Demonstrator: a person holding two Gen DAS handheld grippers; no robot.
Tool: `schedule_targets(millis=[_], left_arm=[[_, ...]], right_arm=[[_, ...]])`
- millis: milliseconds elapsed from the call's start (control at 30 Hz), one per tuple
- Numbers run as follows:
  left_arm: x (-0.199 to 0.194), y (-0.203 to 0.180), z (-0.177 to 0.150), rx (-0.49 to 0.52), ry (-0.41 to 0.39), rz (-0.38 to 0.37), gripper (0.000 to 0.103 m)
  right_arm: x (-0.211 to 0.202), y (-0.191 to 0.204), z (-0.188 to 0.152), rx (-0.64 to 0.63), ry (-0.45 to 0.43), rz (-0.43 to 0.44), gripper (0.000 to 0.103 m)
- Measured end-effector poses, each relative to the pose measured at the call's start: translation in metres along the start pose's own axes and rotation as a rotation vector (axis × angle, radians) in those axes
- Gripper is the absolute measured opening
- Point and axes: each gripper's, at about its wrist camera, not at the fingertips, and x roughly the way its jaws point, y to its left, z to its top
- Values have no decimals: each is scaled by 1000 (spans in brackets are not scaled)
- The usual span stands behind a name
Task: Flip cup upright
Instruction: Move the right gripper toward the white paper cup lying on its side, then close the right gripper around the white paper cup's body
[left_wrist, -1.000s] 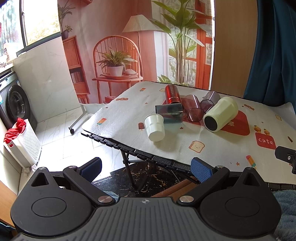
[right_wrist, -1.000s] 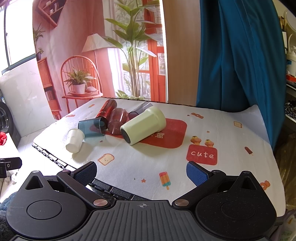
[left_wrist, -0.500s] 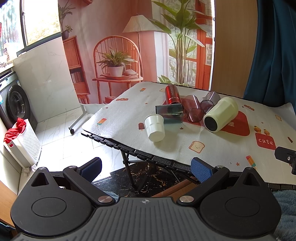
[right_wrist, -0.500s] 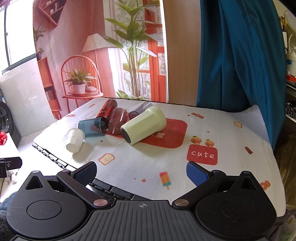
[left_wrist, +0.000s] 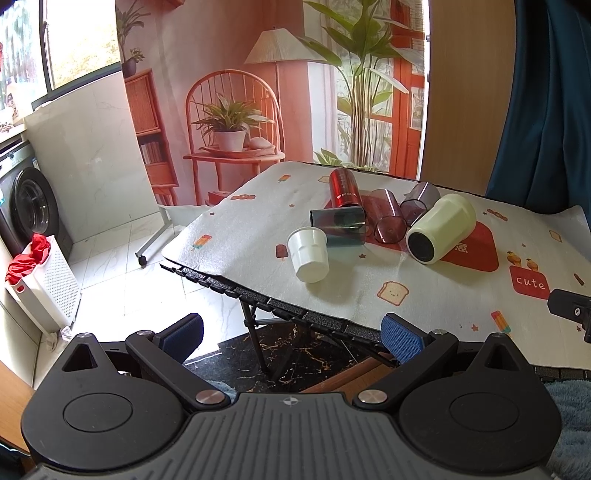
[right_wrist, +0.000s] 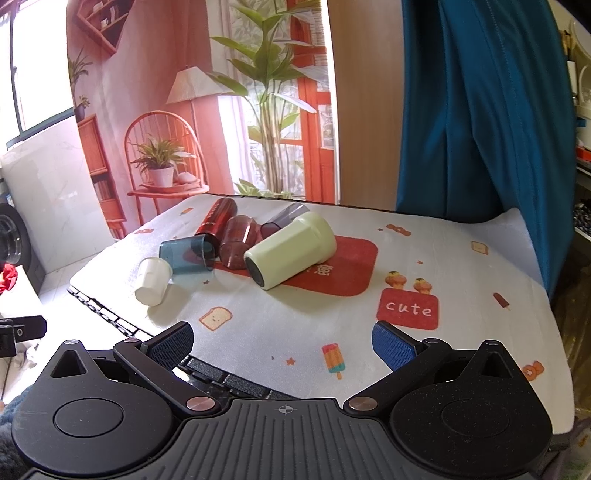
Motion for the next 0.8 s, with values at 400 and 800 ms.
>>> schedule_targets(millis=[400, 800], left_arm=[[53, 46, 20, -88, 60, 106, 103], [108, 90, 16, -203, 164, 108, 103]], right_arm=[[76, 34, 40, -79, 10, 155, 100], [208, 109, 67, -98, 115, 322, 82]])
